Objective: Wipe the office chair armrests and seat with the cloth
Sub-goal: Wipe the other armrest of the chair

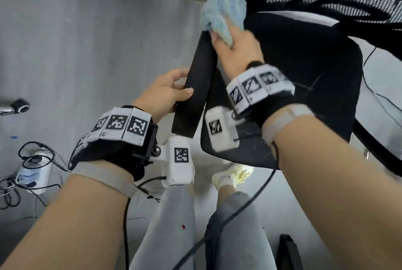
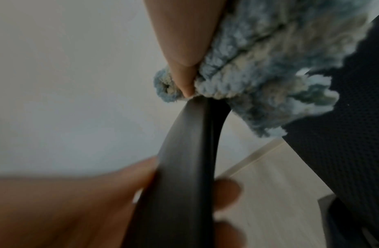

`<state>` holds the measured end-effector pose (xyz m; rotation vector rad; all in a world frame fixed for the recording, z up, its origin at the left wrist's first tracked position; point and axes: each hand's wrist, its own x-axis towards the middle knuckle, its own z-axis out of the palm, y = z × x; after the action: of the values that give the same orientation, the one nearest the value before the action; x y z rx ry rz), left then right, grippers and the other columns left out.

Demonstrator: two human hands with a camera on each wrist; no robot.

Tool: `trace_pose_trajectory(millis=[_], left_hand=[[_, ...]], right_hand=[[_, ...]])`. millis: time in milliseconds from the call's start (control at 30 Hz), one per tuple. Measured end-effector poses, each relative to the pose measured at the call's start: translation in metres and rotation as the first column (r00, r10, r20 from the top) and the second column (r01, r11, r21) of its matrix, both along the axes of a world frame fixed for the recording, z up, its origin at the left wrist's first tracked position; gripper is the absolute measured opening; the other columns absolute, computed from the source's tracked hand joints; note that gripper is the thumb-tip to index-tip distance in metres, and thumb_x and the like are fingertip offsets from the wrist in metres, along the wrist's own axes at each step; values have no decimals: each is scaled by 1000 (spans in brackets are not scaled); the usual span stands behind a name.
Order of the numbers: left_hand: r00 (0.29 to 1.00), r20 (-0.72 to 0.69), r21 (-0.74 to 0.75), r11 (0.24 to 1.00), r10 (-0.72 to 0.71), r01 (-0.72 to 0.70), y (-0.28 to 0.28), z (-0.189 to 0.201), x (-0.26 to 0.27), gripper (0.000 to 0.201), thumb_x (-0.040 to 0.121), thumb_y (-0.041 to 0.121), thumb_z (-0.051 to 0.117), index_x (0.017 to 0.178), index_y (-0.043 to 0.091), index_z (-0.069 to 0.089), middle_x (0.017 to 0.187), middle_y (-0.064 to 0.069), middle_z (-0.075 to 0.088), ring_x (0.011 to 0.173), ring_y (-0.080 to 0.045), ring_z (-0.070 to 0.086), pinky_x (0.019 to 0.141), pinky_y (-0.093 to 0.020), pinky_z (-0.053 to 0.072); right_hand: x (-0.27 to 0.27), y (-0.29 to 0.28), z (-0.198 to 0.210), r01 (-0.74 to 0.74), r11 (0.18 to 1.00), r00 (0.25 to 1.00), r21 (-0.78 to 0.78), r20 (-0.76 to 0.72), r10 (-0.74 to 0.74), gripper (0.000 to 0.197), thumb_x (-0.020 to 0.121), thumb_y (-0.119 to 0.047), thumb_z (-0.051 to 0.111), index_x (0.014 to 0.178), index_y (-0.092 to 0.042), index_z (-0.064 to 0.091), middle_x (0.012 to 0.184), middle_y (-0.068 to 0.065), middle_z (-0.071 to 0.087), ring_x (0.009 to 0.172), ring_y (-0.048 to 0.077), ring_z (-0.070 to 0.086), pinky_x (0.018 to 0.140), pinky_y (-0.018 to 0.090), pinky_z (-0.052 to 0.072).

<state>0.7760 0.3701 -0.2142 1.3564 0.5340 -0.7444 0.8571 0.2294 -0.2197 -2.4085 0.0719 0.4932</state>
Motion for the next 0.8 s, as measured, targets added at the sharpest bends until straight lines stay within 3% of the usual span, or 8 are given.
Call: trace_pose_trajectory(millis=[100, 167, 233, 333, 467, 600, 733, 800], left_hand=[[996, -36, -3, 997, 79, -79, -9, -1, 10, 29, 93, 7, 45, 119, 18, 52, 83, 5, 62, 71, -7, 61, 68, -23, 49], [994, -27, -42, 993, 107, -108, -11, -1, 16, 27, 91, 3, 46, 108, 22, 56, 84, 7, 63, 68, -2, 63, 64, -21, 50], [996, -40, -78, 994, 75, -78, -10, -2, 17, 29, 91, 2, 45, 103, 26, 56, 86, 7, 64, 71, -2, 63, 64, -22, 51], [997, -67, -123, 992, 22, -31, -5, -2, 15, 37, 94, 5, 43, 119, 30, 53, 84, 10, 67, 72, -3, 64, 60, -16, 53], [997, -77, -126, 992, -3, -7, -3, -5, 20, 43, 94, 5, 43, 131, 27, 47, 85, 11, 67, 78, -6, 62, 68, -20, 53], [996, -80, -139, 990, -41, 30, -2, -6, 21, 42, 94, 8, 43, 128, 32, 48, 91, 10, 67, 83, -8, 63, 81, -28, 51], [989, -112, -204, 976, -97, 73, 3, -3, 24, 40, 94, 7, 43, 122, 34, 50, 98, 3, 65, 90, -15, 62, 85, -33, 50], [986, -138, -230, 971, -98, 65, 5, -3, 26, 39, 93, 5, 43, 119, 33, 53, 93, 6, 67, 84, -11, 63, 80, -30, 52]], right_hand=[[-42, -5, 6, -114, 993, 990, 17, -86, 115, 43, 90, -40, 46, 133, -40, 40, 111, 13, 58, 101, 30, 57, 87, 38, 48], [-63, -9, 16, -157, 987, 977, 35, -138, 160, 45, 91, -40, 47, 133, -49, 35, 113, 5, 54, 101, 26, 55, 87, 38, 47], [-57, -10, 22, -216, 975, 966, -56, -158, 205, 45, 91, -41, 46, 132, -54, 30, 117, 1, 52, 103, 25, 54, 85, 35, 44], [-8, -6, 20, -189, 961, 976, -203, -147, 161, 44, 92, -41, 43, 134, -49, 32, 125, 7, 53, 111, 31, 51, 87, 36, 41], [47, 2, 12, 19, 986, 993, -164, -114, -38, 35, 92, -39, 43, 125, -30, 50, 114, 10, 61, 106, 34, 55, 74, 28, 36], [14, 7, 20, -97, 979, 977, -177, -205, 60, 52, 95, -42, 35, 142, -41, 14, 121, 16, 57, 109, 36, 52, 87, 37, 43], [-10, 8, 36, -258, 945, 941, -202, -272, 199, 55, 96, -40, 33, 143, -41, 5, 113, 10, 59, 99, 32, 57, 75, 35, 39], [1, 11, 37, -305, 905, 937, -296, -265, 229, 55, 97, -38, 33, 143, -40, 4, 118, 11, 57, 101, 33, 56, 73, 35, 36]])
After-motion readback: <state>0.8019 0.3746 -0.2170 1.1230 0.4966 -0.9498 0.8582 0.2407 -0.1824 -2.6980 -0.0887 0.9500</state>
